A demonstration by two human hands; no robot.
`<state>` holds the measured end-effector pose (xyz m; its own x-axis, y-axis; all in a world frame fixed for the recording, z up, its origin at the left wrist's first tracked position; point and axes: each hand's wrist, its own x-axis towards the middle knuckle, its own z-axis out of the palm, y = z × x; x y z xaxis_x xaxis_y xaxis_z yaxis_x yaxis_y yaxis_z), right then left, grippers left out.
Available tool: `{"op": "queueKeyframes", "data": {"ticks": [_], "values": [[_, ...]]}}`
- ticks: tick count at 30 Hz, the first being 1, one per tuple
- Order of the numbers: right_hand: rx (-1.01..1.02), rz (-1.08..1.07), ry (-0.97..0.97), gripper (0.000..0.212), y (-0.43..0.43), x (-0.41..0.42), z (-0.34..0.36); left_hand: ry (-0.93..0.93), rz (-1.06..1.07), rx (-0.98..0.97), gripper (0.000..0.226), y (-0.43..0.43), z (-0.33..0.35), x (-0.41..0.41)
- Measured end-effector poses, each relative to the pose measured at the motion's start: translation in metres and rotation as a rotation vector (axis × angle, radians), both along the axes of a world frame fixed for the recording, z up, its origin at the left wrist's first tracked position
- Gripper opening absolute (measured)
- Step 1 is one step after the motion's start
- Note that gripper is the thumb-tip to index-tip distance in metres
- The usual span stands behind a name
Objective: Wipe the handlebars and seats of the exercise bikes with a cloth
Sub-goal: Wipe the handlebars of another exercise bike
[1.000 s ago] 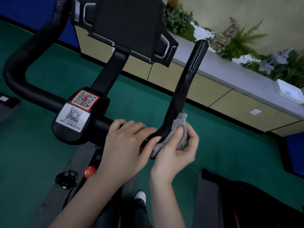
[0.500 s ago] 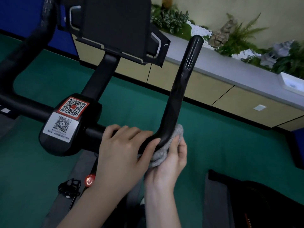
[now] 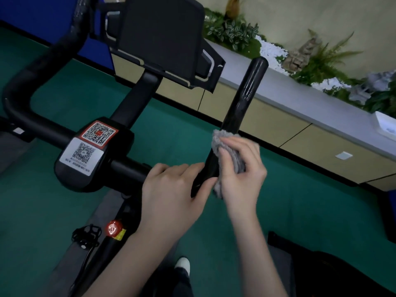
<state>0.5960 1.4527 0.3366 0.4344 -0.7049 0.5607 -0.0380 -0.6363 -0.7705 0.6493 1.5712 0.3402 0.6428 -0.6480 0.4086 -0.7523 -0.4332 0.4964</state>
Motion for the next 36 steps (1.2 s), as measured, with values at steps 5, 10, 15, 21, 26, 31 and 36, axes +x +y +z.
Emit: {"op": "queueKeyframes", "data": {"ticks": [5, 10, 15, 21, 26, 31, 36], "values": [[-0.131, 0.161, 0.232, 0.013, -0.032, 0.012, 0.026, 0.04, 0.018, -0.03, 0.031, -0.001, -0.002, -0.002], [-0.332, 0.568, 0.54, 0.01, -0.036, 0.005, 0.045, 0.038, 0.022, -0.019, 0.03, -0.001, -0.002, -0.003], [-0.406, 0.531, 0.823, 0.01, -0.05, 0.032, 0.072, 0.062, 0.018, -0.027, 0.034, 0.001, -0.001, -0.004], [-0.406, 0.862, 1.323, 0.009, -0.036, 0.065, 0.088, 0.048, 0.021, -0.033, 0.035, 0.003, 0.003, -0.005], [-0.476, 0.795, 1.452, 0.01, -0.043, 0.084, 0.097, 0.069, 0.036, -0.057, 0.039, 0.003, 0.003, -0.005], [-0.534, 0.898, 1.524, 0.011, -0.036, 0.086, 0.09, 0.066, 0.049, -0.064, 0.034, 0.003, 0.002, -0.005], [-0.447, 0.701, 1.553, 0.009, -0.06, 0.098, 0.093, 0.049, 0.043, -0.067, 0.033, 0.002, 0.001, -0.006]]}}
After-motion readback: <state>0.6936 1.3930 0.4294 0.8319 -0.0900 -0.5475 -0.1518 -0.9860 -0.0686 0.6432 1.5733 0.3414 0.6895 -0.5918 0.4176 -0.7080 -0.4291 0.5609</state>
